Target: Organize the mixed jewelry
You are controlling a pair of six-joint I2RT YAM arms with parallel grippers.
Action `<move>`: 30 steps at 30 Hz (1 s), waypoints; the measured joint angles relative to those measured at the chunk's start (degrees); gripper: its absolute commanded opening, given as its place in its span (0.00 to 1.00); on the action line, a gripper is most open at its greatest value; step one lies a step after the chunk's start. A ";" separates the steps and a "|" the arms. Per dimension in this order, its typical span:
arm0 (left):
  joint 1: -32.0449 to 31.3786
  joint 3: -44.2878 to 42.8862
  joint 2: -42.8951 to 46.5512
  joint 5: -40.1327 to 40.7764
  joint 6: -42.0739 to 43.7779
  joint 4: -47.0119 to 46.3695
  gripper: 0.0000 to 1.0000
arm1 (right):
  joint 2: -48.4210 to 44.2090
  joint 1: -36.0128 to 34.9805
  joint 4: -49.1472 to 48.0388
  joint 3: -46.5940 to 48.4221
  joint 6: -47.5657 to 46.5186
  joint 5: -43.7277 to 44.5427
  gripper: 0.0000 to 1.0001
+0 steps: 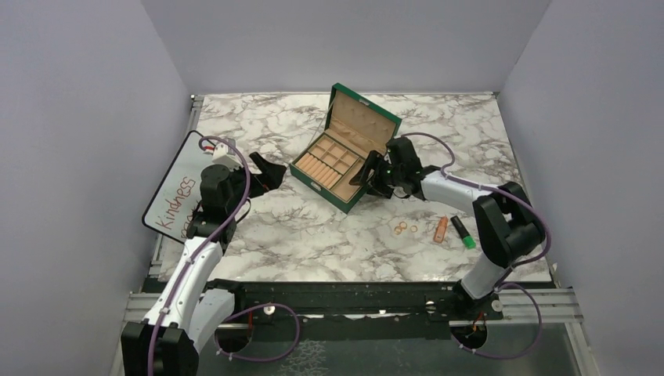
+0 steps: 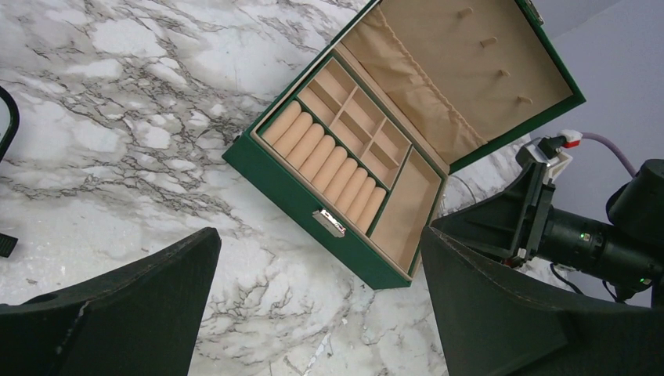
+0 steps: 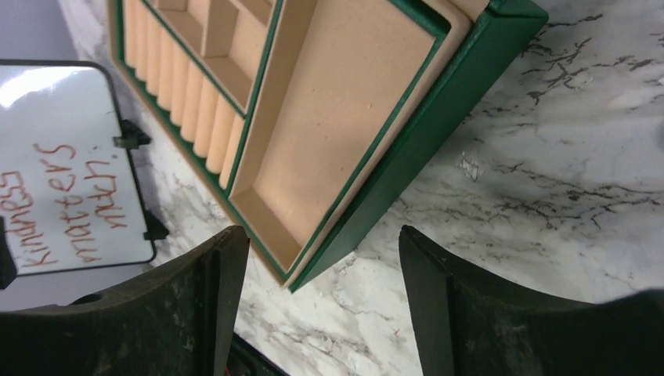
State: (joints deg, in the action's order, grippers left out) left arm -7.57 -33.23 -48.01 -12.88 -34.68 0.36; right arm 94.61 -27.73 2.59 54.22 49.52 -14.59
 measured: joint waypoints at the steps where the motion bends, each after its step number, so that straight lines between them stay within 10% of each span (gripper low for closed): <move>1: 0.00 0.63 -0.92 0.00 -0.31 -1.75 0.99 | 1.40 -0.48 0.20 1.03 0.17 0.81 0.70; 12: 0.00 0.90 -4.37 0.68 -1.31 -3.91 0.99 | 6.38 -3.48 5.51 5.86 -3.32 6.97 0.42; 30: 0.00 -2.19 -10.01 1.18 -1.25 1.31 0.99 | 5.99 -3.30 14.10 10.12 -31.76 1.53 0.33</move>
State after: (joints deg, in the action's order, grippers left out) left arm -7.57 -35.42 -58.02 -11.70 -35.92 1.67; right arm 100.60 -31.03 16.69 64.34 17.76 -13.06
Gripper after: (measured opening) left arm 0.987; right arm 0.353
